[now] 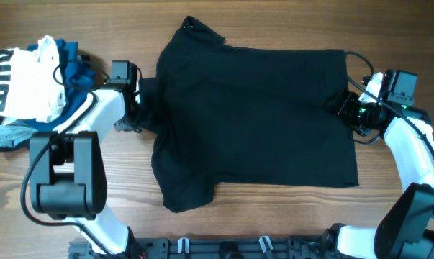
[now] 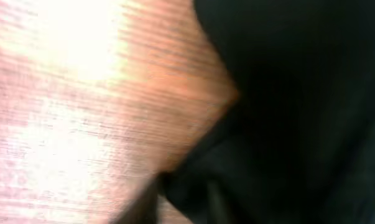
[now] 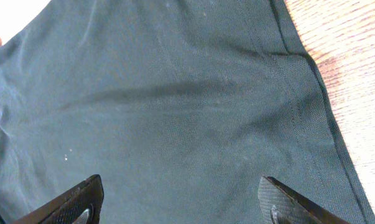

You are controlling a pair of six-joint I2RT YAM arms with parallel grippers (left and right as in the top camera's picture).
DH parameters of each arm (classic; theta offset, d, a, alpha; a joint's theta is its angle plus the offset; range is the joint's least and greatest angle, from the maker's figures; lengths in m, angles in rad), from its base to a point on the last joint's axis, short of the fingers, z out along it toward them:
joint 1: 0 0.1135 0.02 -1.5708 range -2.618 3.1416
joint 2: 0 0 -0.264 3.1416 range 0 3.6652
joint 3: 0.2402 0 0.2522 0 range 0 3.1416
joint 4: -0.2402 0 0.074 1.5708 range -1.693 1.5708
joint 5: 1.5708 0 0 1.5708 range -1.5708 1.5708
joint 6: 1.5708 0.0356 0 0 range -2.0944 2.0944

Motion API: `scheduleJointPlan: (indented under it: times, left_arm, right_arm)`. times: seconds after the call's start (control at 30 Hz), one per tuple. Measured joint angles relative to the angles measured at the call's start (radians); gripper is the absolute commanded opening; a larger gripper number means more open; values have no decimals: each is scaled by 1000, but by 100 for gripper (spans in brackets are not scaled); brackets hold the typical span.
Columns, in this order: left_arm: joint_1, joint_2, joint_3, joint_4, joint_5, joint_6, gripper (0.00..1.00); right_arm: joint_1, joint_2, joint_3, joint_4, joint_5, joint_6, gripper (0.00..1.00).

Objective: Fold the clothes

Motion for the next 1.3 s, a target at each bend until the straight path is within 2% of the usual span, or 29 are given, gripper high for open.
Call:
scheduleJointPlan:
  times: [0.23, 0.3, 0.33, 0.4, 0.5, 0.57, 0.7, 0.73, 0.83, 0.9, 1.0, 1.03, 1.07, 1.1, 1.3]
  left_arm:
    - [41, -8, 0, -196, -75, -87, 4]
    - [82, -15, -6, -208, -97, -106, 12]
    - [102, -20, -8, -209, -101, -113, 20]
    - [129, -32, -10, -210, -110, -122, 25]
    - [152, -59, -10, -211, -109, -138, 47]
    - [153, -76, -9, -211, -103, -139, 54]
    - [153, -123, -8, -177, -32, -132, 59]
    - [152, -134, -5, -157, 1, -121, 59]
    - [141, -145, 1, -121, 65, -89, 39]
    - [129, -142, 1, -124, 70, -72, 30]
    - [117, -112, 2, -134, 70, -42, 28]
    - [117, -97, 2, -135, 69, -40, 22]
    - [117, -85, 2, -132, 69, -40, 7]
    - [117, -66, 2, -121, 69, -41, 4]
    - [117, -63, 3, -19, 69, -29, 4]
  right_arm:
    - [0, 0, 0, 1, 0, 0, 80]
    - [0, 0, 0, 0, 2, 0, 80]
    - [0, 0, 0, 0, 5, 0, 80]
    - [0, 0, 0, 0, 11, 0, 79]
    - [0, 0, 0, -1, 40, 5, 79]
    - [0, 0, 0, 0, 54, 5, 79]
    - [0, 0, 0, 0, 73, 8, 79]
    - [0, 0, 0, 0, 82, 8, 79]
    - [0, 0, 0, 1, 104, 8, 80]
    - [0, 0, 0, 1, 111, 8, 80]
    - [0, 3, 0, 0, 118, 8, 80]
    - [0, 5, 0, 1, 118, 8, 80]
    - [0, 13, 0, 1, 121, 8, 79]
    - [0, 18, 0, 0, 122, 8, 79]
    - [0, 32, 0, 3, 122, 12, 79]
